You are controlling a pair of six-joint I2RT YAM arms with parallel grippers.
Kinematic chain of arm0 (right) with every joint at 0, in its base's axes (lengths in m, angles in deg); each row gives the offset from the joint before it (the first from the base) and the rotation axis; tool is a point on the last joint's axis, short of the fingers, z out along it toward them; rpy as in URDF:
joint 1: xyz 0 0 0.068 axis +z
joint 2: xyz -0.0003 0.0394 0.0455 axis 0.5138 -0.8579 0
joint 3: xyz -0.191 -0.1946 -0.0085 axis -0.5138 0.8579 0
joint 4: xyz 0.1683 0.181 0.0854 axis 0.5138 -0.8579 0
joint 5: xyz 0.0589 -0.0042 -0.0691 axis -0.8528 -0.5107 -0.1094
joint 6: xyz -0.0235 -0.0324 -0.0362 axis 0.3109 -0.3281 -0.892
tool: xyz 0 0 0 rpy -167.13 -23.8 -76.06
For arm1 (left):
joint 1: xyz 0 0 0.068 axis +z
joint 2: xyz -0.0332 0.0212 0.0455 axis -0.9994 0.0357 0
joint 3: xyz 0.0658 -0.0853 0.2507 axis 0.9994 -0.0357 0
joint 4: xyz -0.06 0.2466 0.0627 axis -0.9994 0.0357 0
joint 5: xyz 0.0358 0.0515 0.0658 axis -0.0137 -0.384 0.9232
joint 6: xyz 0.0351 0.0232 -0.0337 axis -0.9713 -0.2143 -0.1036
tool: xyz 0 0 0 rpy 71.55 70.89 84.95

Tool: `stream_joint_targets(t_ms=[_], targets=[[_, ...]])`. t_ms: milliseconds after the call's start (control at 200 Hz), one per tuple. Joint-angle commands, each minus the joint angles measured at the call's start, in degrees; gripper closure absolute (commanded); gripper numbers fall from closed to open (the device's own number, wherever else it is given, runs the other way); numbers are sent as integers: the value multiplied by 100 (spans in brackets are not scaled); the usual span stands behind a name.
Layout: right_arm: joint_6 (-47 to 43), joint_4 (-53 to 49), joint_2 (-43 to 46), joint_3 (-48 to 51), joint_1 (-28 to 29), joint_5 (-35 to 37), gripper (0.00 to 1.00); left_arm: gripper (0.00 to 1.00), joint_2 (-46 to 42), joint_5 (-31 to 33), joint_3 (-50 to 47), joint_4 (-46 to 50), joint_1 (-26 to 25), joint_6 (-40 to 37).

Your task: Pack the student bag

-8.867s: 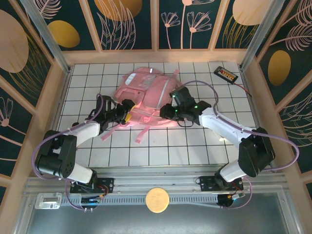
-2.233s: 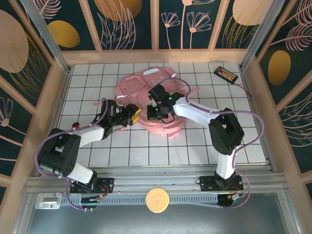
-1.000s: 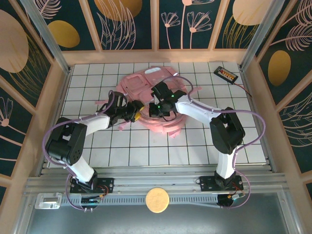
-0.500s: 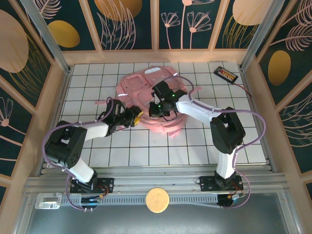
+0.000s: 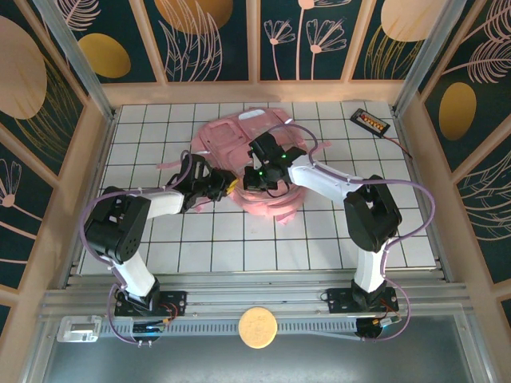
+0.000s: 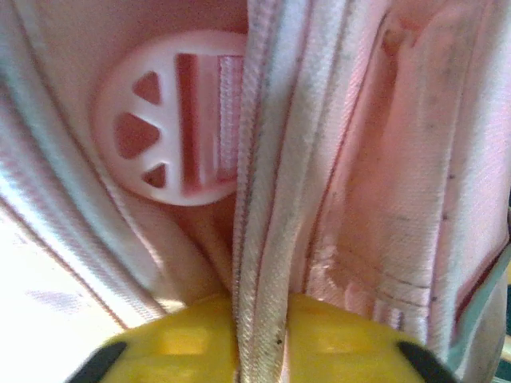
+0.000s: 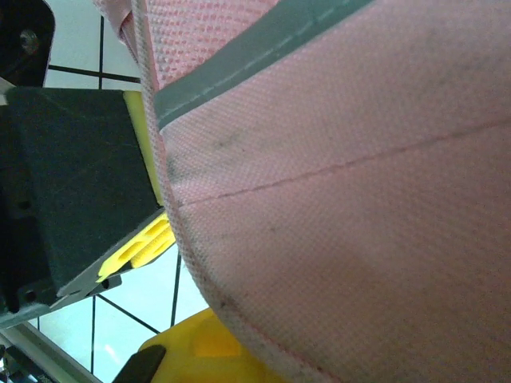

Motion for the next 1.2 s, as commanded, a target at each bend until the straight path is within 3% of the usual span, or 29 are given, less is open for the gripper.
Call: stream_joint_targets(t_ms=[0, 250, 455, 766, 1196], targets=[[41, -96, 26, -151, 120, -56, 100, 100, 82, 85, 123, -139, -22, -105], [-60, -642, 409, 109, -85, 601, 100, 100, -61, 281, 183, 350, -13, -519], [-238, -560, 839, 598, -586, 543, 100, 100, -302, 285, 175, 588, 5, -757], [-858, -583, 716, 439, -1174, 242, 100, 100, -531, 318, 185, 952, 14, -1064], [-776, -436, 601, 435, -912, -316, 100, 100, -476, 192, 303, 1176, 355, -1325]])
